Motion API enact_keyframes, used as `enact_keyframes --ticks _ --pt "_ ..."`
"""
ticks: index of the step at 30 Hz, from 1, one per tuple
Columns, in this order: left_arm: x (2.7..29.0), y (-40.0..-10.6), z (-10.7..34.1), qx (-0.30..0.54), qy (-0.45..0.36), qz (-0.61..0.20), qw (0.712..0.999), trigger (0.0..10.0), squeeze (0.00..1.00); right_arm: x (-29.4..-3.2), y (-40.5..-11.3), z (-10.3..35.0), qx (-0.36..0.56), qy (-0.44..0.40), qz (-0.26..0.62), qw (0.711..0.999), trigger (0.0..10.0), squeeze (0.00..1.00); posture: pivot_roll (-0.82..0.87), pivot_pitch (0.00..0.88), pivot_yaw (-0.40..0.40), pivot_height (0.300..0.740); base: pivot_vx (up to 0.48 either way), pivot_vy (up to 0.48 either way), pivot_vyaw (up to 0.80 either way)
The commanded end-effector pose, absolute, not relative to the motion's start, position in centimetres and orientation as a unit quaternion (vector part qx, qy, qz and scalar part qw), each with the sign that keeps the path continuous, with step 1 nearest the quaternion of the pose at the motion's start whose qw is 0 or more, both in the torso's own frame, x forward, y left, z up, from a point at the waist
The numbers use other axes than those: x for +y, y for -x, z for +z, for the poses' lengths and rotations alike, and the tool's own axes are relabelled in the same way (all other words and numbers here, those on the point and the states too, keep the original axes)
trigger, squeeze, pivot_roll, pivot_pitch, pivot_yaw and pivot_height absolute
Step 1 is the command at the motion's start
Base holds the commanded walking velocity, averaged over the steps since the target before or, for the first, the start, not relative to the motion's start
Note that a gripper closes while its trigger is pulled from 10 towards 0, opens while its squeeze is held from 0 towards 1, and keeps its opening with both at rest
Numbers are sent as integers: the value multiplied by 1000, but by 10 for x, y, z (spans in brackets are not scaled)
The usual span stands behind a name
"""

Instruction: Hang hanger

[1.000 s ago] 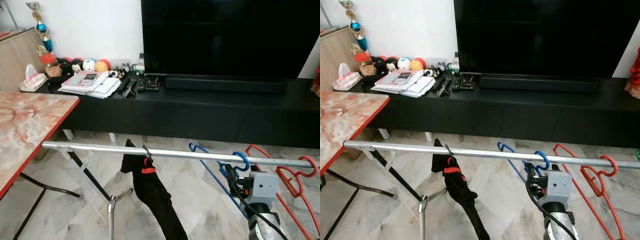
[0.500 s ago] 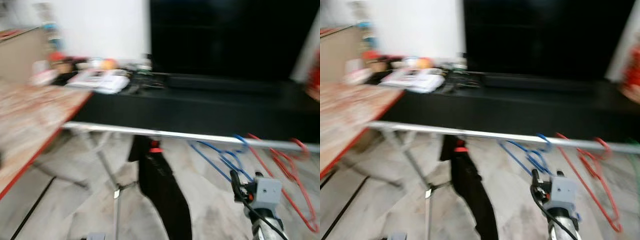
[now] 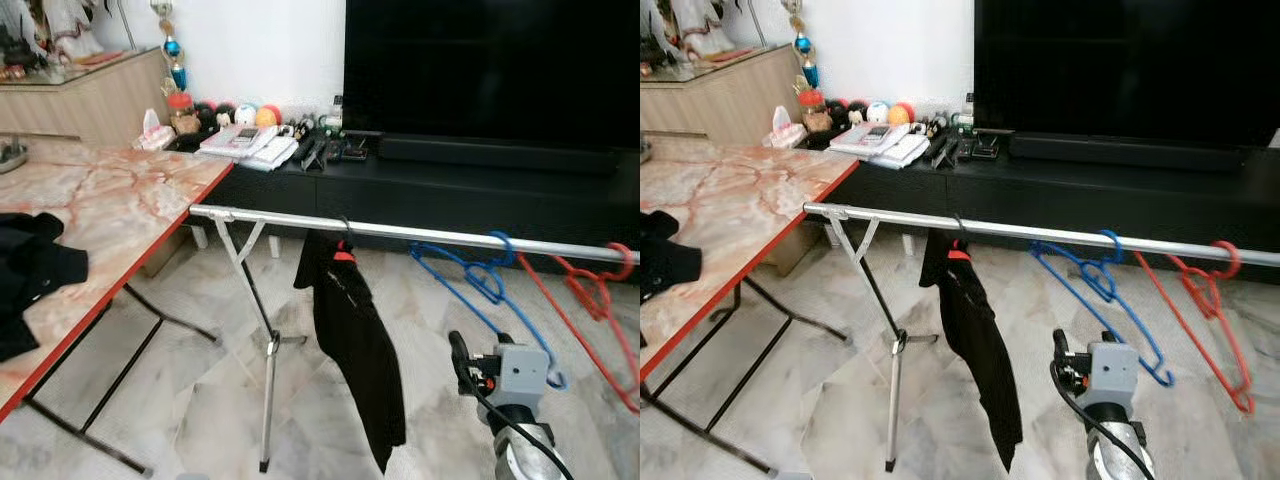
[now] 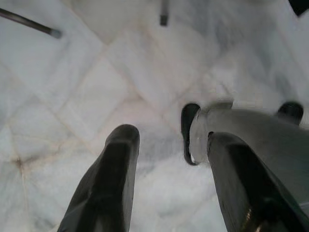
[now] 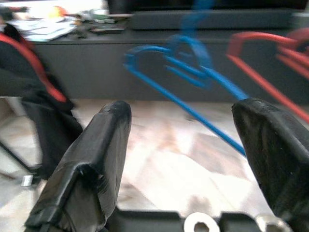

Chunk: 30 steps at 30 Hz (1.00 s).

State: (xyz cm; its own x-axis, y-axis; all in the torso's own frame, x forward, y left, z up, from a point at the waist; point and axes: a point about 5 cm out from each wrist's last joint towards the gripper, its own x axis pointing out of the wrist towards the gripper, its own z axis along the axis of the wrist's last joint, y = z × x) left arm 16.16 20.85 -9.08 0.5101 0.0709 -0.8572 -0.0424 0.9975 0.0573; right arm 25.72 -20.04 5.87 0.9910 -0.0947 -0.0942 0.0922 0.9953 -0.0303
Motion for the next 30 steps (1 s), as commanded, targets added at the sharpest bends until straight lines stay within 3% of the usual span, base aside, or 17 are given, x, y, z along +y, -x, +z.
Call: enact_keyframes --ticks 1,9,17,22,25,30 --pt "218 -156 -91 497 -20 36 867 10000 0 -197 -258 58 46 11 -42 998 10000 0 14 0 5 740 -270 0 0" --pt "224 -145 -94 506 -24 38 862 10000 0 -197 -258 40 79 -3 -44 996 10000 0 12 0 7 740 -168 0 0" --pt "214 -152 -94 502 -18 37 864 10000 0 -194 -250 -16 214 -33 -43 975 10000 0 15 0 14 740 0 0 0" --pt "209 -152 -94 501 -17 33 865 10000 0 -189 -232 -46 310 -29 -36 949 10000 0 21 0 21 740 0 0 0" --pt "213 -156 -92 498 -20 34 866 10000 0 -192 -199 -72 405 -19 -46 913 10000 0 29 0 22 740 0 0 0" --pt "215 -157 -91 497 -20 37 867 10000 0 -191 -178 -84 439 -15 -54 897 10000 0 40 0 21 740 0 0 0"
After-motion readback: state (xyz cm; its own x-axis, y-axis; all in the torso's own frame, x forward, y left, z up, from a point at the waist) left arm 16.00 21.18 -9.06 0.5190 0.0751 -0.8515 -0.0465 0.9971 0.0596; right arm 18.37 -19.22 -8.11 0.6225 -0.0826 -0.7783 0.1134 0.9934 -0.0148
